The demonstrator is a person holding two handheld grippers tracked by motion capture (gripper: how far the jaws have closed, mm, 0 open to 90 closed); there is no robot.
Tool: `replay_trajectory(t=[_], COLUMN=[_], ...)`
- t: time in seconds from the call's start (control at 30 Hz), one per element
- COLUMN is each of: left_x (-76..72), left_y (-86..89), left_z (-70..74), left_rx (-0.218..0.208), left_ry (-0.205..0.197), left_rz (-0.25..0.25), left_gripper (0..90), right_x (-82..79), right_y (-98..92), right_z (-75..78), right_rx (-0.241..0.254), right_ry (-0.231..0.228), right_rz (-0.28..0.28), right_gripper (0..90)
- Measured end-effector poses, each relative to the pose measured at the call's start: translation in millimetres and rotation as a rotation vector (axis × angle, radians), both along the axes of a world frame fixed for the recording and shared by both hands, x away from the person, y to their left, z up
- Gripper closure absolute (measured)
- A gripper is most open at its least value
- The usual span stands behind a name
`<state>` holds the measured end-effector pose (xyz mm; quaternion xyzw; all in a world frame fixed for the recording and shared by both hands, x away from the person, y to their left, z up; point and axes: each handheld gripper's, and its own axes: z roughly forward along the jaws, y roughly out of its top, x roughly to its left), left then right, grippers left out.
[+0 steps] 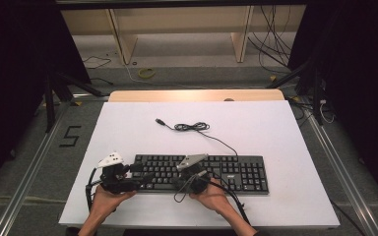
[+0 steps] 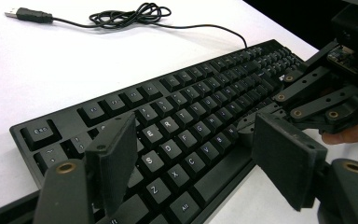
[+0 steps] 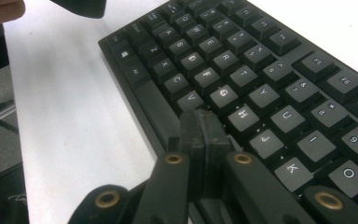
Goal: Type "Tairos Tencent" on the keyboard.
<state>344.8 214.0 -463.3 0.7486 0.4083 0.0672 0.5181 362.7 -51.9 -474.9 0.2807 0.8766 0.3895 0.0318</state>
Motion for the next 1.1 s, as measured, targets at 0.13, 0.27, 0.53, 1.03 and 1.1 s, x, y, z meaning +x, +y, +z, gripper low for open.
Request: replay_trajectory(t=[0.13, 0.27, 0.53, 1.03, 1.1], left_x=[-0.4, -0.6, -0.4, 0.0, 0.2], left_y=[0.7, 1.0, 0.2, 1.3, 1.4], left_z=[-0.5, -0.8, -1.4, -1.2, -1.4], left_rx=[0.003, 0.007, 0.007, 0.006, 0.002], left_ry=[0.002, 0.003, 0.006, 0.006, 0.007], left_rz=[0.0, -0.004, -0.003, -0.004, 0.001], left_gripper=[30.5, 30.5, 30.5, 30.4, 30.4], right_x=[0.6, 0.5, 0.8, 0.4, 1.1], right_y=[1.2, 2.8, 4.1, 2.2, -0.8], right_z=[-1.3, -2.4, -3.6, -3.3, 1.0], right_rx=[-0.005, -0.008, -0.013, -0.001, 0.035], right_ry=[0.0, 0.003, 0.007, 0.005, 0.007], right_rz=[0.001, 0.003, 0.007, 0.001, -0.004], right_gripper=[90.0, 90.0, 90.0, 90.0, 90.0])
